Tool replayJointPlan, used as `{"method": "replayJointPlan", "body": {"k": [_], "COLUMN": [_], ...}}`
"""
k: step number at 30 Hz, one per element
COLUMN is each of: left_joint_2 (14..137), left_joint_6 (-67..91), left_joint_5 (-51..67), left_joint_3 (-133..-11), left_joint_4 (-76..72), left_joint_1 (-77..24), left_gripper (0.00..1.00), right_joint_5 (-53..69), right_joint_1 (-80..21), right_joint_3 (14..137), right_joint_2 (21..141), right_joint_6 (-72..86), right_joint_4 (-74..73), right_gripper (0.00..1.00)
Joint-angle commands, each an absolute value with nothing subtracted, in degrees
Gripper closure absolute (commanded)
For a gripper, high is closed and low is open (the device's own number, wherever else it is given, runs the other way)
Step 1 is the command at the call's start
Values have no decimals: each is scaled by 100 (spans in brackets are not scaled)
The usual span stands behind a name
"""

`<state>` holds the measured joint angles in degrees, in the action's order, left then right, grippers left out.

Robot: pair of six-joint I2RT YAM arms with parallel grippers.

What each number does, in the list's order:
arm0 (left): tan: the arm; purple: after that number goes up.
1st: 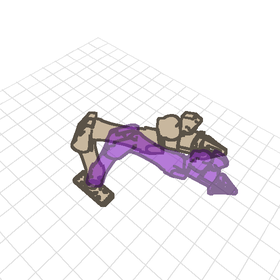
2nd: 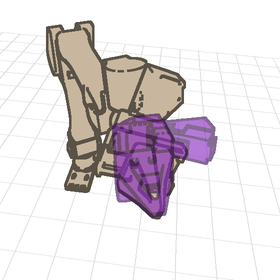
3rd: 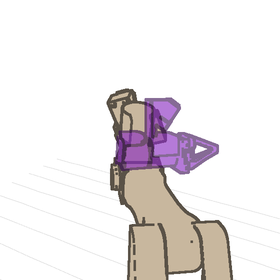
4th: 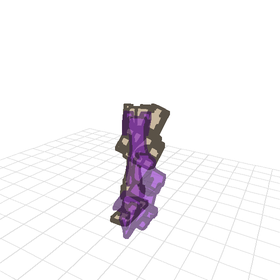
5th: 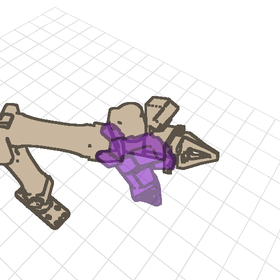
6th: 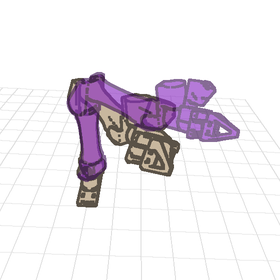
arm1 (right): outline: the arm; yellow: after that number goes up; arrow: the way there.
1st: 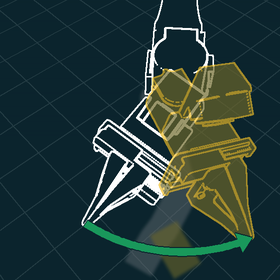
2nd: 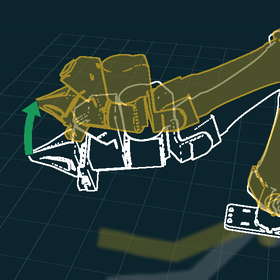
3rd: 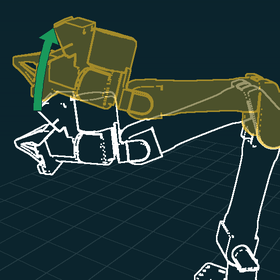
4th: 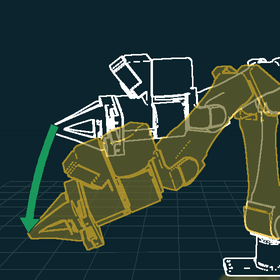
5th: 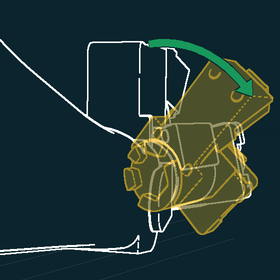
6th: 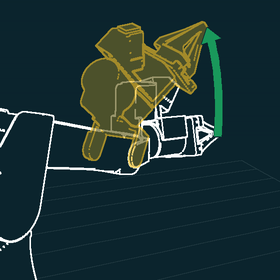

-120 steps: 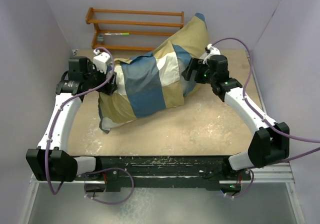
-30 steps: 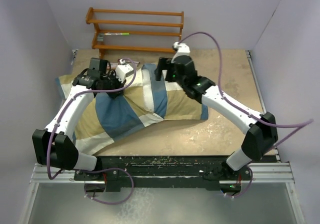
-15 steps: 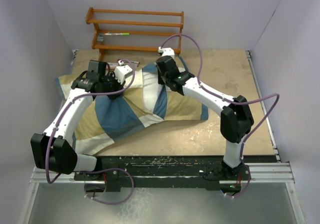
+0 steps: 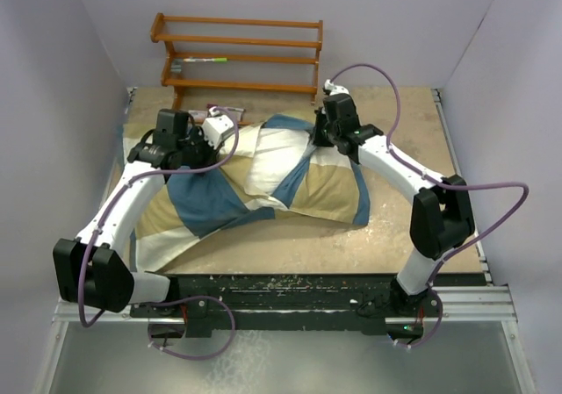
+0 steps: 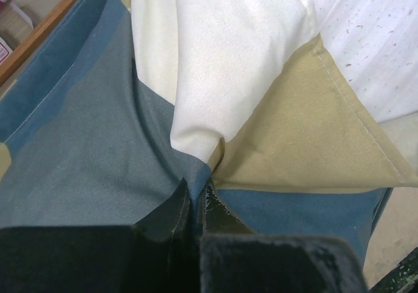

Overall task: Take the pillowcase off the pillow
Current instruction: Remove the pillow from the pillowcase.

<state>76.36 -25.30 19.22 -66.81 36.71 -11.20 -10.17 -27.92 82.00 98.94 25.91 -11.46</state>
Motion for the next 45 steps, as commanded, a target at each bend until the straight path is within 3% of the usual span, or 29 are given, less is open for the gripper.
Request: {"method": "replayJointPlan", "body": {"k": [1,4,5,6,8,9,10,15,19,26,36,40,43,45], "left_joint_2": [7407,7449,7467,7510,7623,7685,7767,8472,9278,10471,10703,10842,10898,10811], "left_joint_6": [-2773,-2850,-2882,-2905,-2886,-2815,-2757,-2805,-2876,-3406,-3951,-4022,-3960,-3899], "left_joint_5": [1130,1442,1626,1862,2740,3087,3333,3447,3796,3180,2492,2303,2237,2239], "left_joint_3": [-6645,-6928,-7104,-7294,-7860,-8138,-8424,-9433,-9729,-10089,-9795,-9405,-9078,-8851], "left_joint_4": [3645,3910,4035,4208,4653,4815,4937,5148,4803,4340,3587,3591,3594,3508], "left_joint_1": [-1015,-1020,-1020,-1020,-1032,-1064,-1175,-2467,-2613,-2909,-3186,-3187,-3112,-3057], "left_gripper": [100,99,86,67,21,6,0,0,1,2,1,18,37,58], "right_joint_5": [-782,-433,-233,-185,169,309,404,852,1153,1476,1715,1672,1533,1496], "right_joint_1": [-2079,-2052,-2056,-2057,-2152,-2264,-2348,-2639,-2645,-2638,-2637,-2607,-2444,-2239], "right_joint_3": [7689,7401,7331,7260,7132,7121,7138,7124,7059,7036,6993,7093,7151,7174], "right_joint_2": [9839,10104,10156,10171,10161,10154,10147,9962,9798,9791,9980,10052,10078,10125], "right_joint_6": [2722,2831,2853,2859,2994,3065,3113,3451,3709,3819,3877,3909,3936,3934], "right_joint_4": [-771,-616,-564,-356,-43,44,86,387,543,406,535,528,496,434], "right_gripper": [100,100,100,100,100,100,100,100,100,100,100,100,100,100]}}
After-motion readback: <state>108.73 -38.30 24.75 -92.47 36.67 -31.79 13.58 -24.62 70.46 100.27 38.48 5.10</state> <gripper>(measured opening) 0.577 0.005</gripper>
